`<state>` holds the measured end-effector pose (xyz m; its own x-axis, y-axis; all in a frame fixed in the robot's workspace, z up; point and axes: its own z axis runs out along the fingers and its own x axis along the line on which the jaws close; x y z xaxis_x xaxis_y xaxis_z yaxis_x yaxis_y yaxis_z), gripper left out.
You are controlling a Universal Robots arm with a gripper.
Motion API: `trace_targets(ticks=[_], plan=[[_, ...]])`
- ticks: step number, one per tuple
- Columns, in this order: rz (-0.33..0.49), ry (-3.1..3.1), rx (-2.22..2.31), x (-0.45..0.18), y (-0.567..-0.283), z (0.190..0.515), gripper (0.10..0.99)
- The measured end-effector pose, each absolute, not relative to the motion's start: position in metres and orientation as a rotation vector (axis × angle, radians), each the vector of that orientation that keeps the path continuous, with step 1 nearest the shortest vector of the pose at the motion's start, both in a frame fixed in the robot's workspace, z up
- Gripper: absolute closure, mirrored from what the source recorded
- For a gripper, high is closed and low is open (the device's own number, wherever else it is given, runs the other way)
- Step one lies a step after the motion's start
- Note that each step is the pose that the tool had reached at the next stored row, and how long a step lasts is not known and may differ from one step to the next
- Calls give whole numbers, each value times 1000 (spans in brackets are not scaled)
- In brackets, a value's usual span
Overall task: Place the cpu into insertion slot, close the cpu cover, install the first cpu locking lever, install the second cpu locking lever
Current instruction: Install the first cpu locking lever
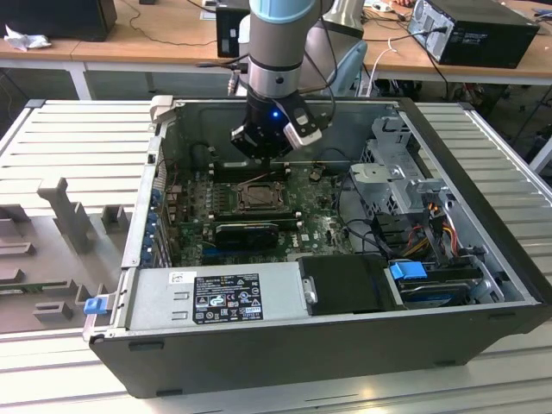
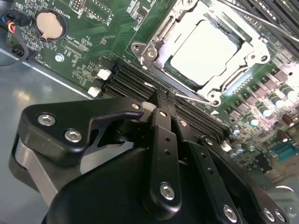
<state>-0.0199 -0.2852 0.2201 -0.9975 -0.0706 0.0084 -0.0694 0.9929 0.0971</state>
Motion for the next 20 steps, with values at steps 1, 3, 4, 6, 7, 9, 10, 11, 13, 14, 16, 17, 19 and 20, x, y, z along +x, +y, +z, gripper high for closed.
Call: trace_targets(ticks=[1, 3, 4, 6, 7, 9, 10, 11, 13, 14, 16, 17, 19, 20], plan=[[-151, -3124, 111, -19, -285, 219, 980], [-151, -3124, 112, -18, -285, 215, 980], [-151, -3124, 114, -17, -285, 214, 980], [-151, -3124, 116, -17, -285, 212, 980], [-151, -3124, 117, -16, -285, 211, 980], [-151, -3124, 117, -16, -285, 210, 980], [-150, -3124, 117, -16, -285, 210, 980], [-150, -3124, 117, -16, -286, 210, 980], [-149, -3124, 117, -16, -287, 210, 980], [-149, -3124, 117, -16, -287, 210, 980], [-149, -3124, 117, -16, -287, 209, 980], [-149, -3124, 117, -16, -287, 208, 980], [-149, -3124, 117, -16, -287, 206, 980], [-149, -3124, 117, -16, -287, 206, 980]])
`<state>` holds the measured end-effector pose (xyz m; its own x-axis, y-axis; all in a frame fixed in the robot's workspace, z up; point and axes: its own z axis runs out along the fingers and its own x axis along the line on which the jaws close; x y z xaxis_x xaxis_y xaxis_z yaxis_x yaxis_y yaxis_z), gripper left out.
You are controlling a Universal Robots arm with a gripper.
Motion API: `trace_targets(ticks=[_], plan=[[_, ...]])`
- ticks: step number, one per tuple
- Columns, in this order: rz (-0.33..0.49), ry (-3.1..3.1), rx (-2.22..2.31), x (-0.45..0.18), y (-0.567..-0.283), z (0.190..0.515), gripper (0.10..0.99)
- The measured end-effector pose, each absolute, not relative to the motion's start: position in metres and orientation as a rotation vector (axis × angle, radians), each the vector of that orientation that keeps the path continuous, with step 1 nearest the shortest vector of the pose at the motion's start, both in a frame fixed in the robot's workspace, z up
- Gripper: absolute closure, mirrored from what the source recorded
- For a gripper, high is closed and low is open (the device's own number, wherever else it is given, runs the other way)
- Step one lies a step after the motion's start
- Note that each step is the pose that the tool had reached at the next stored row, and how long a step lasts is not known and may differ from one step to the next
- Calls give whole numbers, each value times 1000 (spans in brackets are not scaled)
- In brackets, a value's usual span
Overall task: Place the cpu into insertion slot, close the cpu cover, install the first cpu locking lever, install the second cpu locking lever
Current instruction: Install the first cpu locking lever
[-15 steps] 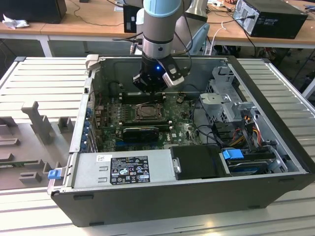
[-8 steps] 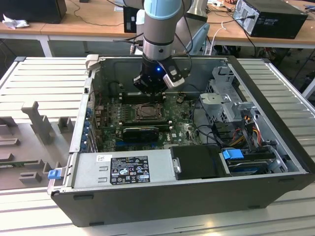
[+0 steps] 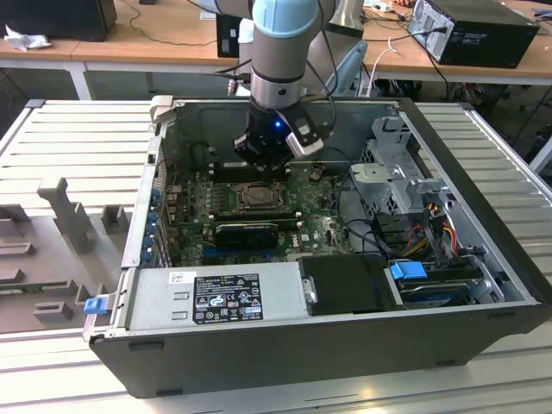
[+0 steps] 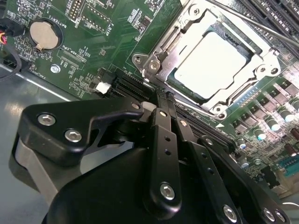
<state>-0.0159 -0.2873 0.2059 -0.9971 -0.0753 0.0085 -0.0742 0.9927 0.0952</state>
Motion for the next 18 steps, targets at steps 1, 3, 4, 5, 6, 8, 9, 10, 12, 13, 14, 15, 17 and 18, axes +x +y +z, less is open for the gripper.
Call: trace_targets(ticks=[1, 3, 4, 5, 6, 8, 9, 10, 12, 13, 14, 15, 17, 18], plan=[[-148, -3124, 117, -16, -287, 206, 980], [-146, -3124, 117, -16, -287, 205, 980], [-144, -3124, 117, -16, -287, 205, 980], [-143, -3124, 117, -16, -287, 205, 980], [-141, -3124, 117, -16, -287, 204, 980], [-132, -3124, 117, -16, -287, 204, 980], [-130, -3124, 117, -16, -287, 203, 980], [-128, -3124, 117, -16, -287, 203, 980], [-128, -3125, 117, -16, -287, 202, 980], [-127, -3124, 117, -16, -287, 202, 980], [-126, -3124, 117, -16, -287, 201, 980], [-128, -3124, 117, -16, -287, 201, 980], [-133, -3124, 117, -16, -287, 201, 980], [-133, -3124, 117, -16, -287, 202, 980]])
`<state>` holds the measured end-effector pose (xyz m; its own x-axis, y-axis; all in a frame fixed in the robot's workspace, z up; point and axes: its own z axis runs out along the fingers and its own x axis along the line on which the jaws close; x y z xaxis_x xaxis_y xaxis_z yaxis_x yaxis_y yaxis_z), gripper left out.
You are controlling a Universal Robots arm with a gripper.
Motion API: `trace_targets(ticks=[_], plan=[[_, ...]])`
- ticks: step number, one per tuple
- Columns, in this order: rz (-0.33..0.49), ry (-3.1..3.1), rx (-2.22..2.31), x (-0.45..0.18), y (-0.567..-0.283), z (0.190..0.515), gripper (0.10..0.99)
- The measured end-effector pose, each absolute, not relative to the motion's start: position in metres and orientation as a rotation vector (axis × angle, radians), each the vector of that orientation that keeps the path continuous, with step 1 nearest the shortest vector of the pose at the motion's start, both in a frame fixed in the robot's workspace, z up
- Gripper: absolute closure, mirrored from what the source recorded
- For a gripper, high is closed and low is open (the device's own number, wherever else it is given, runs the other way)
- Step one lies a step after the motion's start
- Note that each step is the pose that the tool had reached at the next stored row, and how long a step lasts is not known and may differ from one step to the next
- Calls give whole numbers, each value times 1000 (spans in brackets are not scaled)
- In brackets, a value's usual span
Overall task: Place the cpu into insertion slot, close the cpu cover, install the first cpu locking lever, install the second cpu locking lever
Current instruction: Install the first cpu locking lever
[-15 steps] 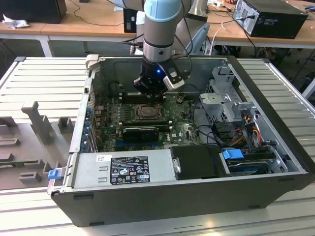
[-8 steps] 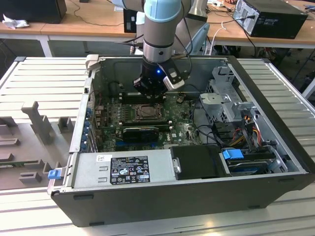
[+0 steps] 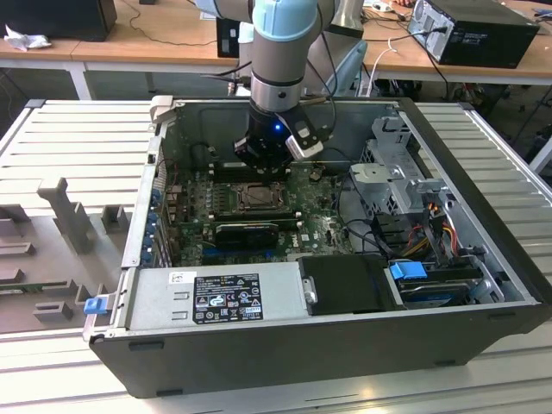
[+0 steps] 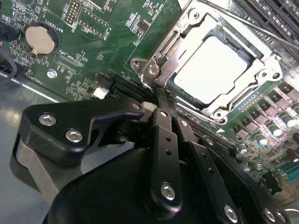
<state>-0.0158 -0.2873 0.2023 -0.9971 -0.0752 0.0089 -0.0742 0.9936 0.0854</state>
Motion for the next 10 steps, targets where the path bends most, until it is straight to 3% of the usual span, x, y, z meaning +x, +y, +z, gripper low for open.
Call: trace_targets(ticks=[4, 10], plan=[[-132, -3124, 117, -16, -287, 225, 980], [-131, -3124, 117, -16, -297, 227, 980]])
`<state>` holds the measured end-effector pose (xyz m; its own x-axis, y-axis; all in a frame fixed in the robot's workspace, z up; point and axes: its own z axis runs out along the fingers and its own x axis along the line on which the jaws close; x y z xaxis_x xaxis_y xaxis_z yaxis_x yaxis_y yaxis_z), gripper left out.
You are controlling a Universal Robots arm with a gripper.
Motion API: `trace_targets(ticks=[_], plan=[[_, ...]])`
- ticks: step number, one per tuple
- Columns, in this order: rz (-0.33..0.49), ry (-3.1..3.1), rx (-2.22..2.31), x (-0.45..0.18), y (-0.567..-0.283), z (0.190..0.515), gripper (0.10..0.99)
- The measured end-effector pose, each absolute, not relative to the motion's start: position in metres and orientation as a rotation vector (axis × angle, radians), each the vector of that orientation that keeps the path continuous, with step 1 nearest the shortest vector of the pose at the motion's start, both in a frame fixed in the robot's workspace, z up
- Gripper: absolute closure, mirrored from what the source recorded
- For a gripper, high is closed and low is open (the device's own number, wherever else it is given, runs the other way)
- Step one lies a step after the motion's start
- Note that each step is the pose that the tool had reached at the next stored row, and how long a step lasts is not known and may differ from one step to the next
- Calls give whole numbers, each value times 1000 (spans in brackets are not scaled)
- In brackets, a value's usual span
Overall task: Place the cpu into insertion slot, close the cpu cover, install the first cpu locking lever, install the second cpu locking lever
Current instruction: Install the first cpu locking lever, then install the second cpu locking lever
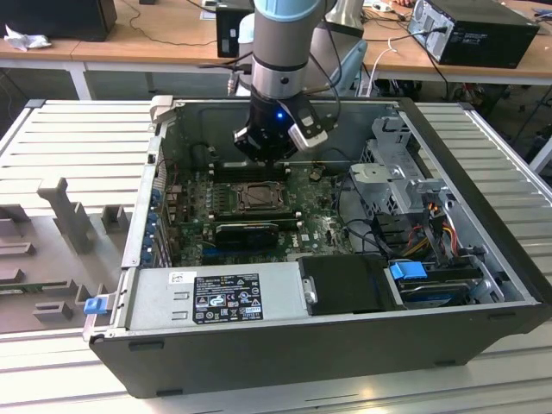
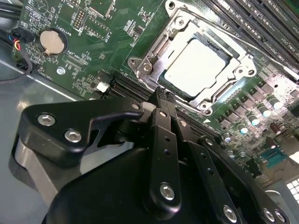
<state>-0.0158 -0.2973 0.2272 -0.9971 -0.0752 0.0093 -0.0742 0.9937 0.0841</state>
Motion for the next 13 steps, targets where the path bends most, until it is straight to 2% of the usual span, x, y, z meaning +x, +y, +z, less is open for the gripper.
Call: trace_targets(ticks=[9, 13], plan=[[-131, -3124, 117, -16, -306, 229, 980], [-131, -3124, 117, -16, -306, 253, 980]])
